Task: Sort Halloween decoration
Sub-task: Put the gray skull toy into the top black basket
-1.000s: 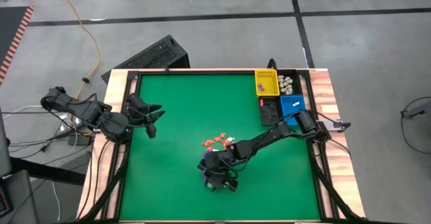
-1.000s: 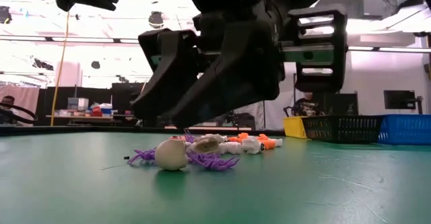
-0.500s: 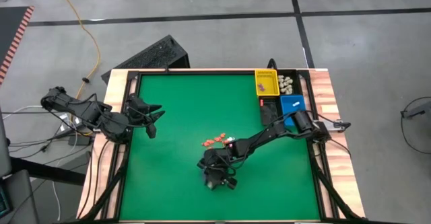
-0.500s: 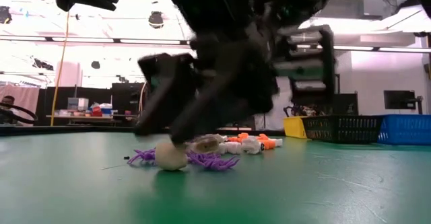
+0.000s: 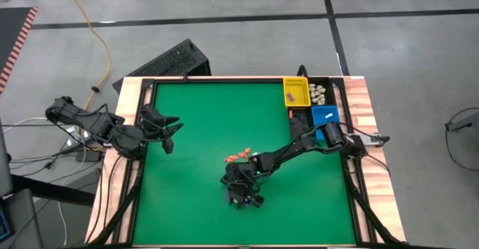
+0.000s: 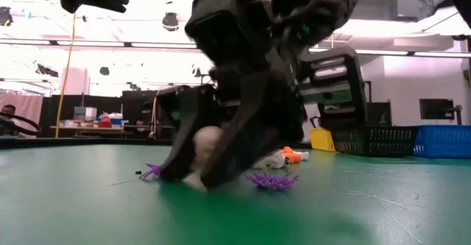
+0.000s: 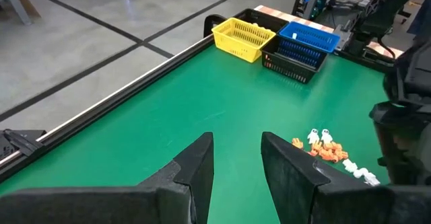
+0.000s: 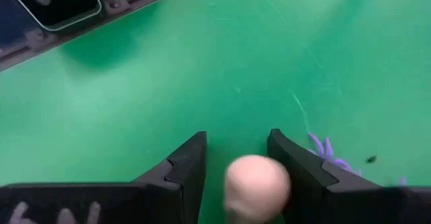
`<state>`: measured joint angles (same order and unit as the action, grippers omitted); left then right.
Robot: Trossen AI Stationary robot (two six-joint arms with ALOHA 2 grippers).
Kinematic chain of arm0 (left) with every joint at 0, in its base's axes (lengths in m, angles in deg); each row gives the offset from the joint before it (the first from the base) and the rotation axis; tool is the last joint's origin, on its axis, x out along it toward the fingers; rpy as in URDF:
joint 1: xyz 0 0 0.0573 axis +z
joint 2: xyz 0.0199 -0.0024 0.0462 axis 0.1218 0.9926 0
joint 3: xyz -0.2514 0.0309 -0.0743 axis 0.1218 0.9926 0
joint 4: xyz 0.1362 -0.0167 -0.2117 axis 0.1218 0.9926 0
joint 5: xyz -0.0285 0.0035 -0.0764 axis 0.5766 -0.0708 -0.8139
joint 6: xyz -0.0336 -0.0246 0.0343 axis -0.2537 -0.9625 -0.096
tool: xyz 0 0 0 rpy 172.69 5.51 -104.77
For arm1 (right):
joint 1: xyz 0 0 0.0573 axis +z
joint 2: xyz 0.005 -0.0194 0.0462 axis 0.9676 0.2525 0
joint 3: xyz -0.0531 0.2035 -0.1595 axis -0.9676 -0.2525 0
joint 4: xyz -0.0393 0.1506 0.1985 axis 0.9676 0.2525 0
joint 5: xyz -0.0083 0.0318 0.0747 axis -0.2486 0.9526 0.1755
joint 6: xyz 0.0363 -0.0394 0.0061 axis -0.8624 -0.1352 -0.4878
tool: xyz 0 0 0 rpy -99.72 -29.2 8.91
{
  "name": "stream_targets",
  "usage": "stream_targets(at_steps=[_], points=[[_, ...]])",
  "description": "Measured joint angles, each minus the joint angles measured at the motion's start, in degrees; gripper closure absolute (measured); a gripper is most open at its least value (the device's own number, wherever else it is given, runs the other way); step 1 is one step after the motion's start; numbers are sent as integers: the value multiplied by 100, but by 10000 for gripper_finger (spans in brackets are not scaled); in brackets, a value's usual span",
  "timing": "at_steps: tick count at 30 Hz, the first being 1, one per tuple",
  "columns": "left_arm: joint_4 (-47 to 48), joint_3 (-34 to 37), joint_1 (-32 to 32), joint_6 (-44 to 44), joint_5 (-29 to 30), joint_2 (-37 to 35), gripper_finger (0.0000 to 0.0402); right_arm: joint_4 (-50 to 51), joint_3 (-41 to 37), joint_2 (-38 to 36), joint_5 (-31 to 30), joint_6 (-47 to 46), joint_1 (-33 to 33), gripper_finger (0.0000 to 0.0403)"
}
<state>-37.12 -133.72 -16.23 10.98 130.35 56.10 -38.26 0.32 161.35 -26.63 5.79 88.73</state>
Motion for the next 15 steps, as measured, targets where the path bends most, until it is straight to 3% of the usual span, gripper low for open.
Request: stream_targets(at_steps=[7, 15], points=[[13, 0, 0, -30, -3, 0, 288, 5, 9, 28, 2, -25, -39, 231], [11, 0, 2, -29, -2, 0, 288, 32, 9, 28, -54, -80, -73, 272]])
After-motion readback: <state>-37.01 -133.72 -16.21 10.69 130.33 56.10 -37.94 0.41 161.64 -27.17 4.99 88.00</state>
